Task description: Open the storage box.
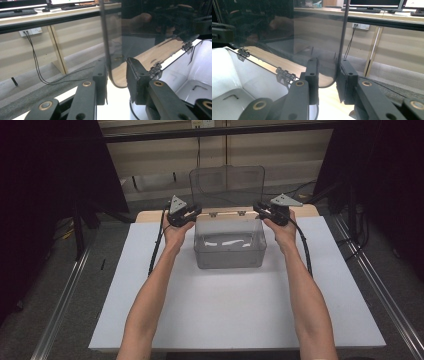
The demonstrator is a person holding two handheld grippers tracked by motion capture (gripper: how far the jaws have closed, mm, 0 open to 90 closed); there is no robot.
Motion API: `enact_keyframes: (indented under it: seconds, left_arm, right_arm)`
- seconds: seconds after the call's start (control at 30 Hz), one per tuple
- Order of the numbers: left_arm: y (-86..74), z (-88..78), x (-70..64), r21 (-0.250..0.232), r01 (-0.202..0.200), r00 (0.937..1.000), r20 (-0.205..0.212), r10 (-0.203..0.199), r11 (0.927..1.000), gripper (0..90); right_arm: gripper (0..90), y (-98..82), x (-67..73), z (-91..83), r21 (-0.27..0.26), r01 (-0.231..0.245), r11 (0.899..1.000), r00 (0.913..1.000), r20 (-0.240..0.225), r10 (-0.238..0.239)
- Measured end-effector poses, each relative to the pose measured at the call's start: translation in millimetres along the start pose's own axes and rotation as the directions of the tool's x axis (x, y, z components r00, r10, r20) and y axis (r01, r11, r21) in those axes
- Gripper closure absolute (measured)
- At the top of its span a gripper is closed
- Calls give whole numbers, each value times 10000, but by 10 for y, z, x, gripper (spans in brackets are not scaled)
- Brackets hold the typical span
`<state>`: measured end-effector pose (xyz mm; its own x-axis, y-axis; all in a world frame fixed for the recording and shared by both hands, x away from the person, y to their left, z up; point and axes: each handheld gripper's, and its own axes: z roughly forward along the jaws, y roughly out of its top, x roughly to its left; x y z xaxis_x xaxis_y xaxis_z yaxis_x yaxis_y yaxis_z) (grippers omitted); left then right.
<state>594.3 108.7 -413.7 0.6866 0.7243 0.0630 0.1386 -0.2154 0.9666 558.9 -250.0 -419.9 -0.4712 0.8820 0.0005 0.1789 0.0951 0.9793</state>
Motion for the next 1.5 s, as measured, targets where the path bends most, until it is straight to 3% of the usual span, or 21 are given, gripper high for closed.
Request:
enact_keyframes:
  seconds: [0.23, 0.43, 0.47, 0.53, 0.67, 0.73, 0.83, 1.07, 1.27, 1.5]
  left_arm:
    - [-9, 19, -26, 152, -29, 9999, -105, 31, 9999, 667]
    - [-22, 38, -14, 76, 319, 9994, -99, -318, 9995, 661]
    - [-27, 39, -6, 58, 411, 9991, -103, -410, 9991, 658]
    - [-34, 46, -7, 25, 679, 9977, -13, -679, 9977, 655]
    - [-30, 62, 14, 31, 723, 9973, 111, -723, 9974, 642]
    - [8, 65, 11, 342, 481, 9988, 99, -484, 9983, 629]
    - [16, 77, 13, 393, 422, 9991, 90, -426, 9983, 608]
    - [21, 100, 25, 458, 838, 9964, 105, -844, 9954, 593]
    - [54, 106, 37, 779, 863, 9961, 138, -876, 9932, 582]
    - [64, 128, 22, 875, 1174, 9928, 115, -1188, 9892, 550]
  right_arm:
    - [693, -1, 0, 16, 29, -27, 10000, 10000, 14, 27]
    - [659, 14, 9, 50, 153, -182, 9997, 9998, 103, 181]
    - [629, 60, 32, 71, 451, 17, 9990, 9998, 208, -26]
    - [629, 83, 16, 83, 623, -35, 9981, 9999, 140, 27]
    - [617, 87, 18, 96, 618, -189, 9979, 9997, 170, 179]
    - [610, 81, 14, 101, 591, -241, 9980, 9997, 115, 234]
    - [605, 79, 14, 104, 597, -263, 9979, 9996, 127, 256]
    - [590, 88, 3, 120, 723, -354, 9968, 9994, 83, 349]
    - [582, 103, 2, 123, 855, -342, 9958, 9994, 75, 337]
    - [576, 116, -15, 138, 1046, -557, 9930, 9984, 37, 556]
